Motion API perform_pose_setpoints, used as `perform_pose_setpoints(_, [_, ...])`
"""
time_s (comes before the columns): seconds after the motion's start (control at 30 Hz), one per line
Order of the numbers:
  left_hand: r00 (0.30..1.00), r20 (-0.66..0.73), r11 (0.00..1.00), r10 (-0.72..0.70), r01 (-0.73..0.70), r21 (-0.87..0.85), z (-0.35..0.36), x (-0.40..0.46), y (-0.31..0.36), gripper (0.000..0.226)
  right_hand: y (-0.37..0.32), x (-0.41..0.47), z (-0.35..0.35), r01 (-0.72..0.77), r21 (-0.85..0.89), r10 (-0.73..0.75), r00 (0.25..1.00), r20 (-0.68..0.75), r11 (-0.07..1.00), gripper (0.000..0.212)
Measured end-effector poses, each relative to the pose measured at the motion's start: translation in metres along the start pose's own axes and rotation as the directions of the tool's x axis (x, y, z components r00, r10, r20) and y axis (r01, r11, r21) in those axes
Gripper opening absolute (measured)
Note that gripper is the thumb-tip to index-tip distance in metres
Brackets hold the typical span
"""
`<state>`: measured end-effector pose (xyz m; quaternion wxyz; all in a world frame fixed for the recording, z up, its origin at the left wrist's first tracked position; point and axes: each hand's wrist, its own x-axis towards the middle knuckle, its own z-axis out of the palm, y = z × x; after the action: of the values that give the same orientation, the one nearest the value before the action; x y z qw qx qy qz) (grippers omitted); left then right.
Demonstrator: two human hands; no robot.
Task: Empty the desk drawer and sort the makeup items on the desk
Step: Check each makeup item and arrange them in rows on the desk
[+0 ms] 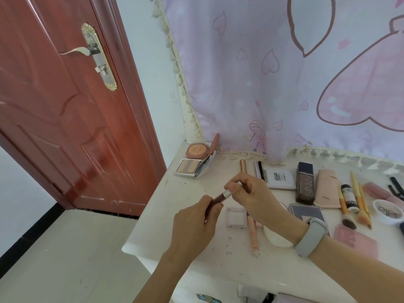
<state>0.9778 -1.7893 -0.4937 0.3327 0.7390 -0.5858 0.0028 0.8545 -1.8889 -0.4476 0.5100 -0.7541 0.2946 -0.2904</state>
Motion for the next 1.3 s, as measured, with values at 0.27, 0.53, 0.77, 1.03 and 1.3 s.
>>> perform_pose_setpoints(0.27, [0.990, 0.133, 0.994, 0.048, -0.061, 0.092, -0.028, 0.008, -0.021, 0.034, 0.006, -0.001, -0.003, 0.026, -0.169, 0.001, 0.987, 0.161, 0.985, 0.022])
perform_pose_setpoints(0.53, [0.990, 0.141, 0.993, 0.030, -0.046, 0.107, -0.031, 0.008, -0.029, 0.030, 0.010, 0.000, -0.006, 0.069, -0.177, -0.019, 0.961, 0.274, 0.982, 0.046])
perform_pose_setpoints(0.77, [0.988, 0.153, 0.992, 0.032, -0.051, 0.119, -0.027, 0.008, -0.027, 0.027, 0.011, 0.007, 0.000, -0.009, -0.107, 0.025, 0.989, 0.149, 0.994, 0.030])
perform_pose_setpoints(1.03, [0.995, 0.095, 0.992, 0.022, -0.034, 0.123, -0.031, 0.008, -0.028, 0.035, 0.005, 0.015, 0.005, -0.117, -0.193, 0.153, 0.971, 0.185, 0.974, 0.024])
perform_pose_setpoints(1.3, [0.993, 0.108, 0.998, -0.050, 0.044, 0.050, -0.038, 0.009, -0.030, 0.024, 0.002, 0.011, -0.004, 0.011, -0.047, -0.001, 0.981, 0.192, 0.999, 0.021])
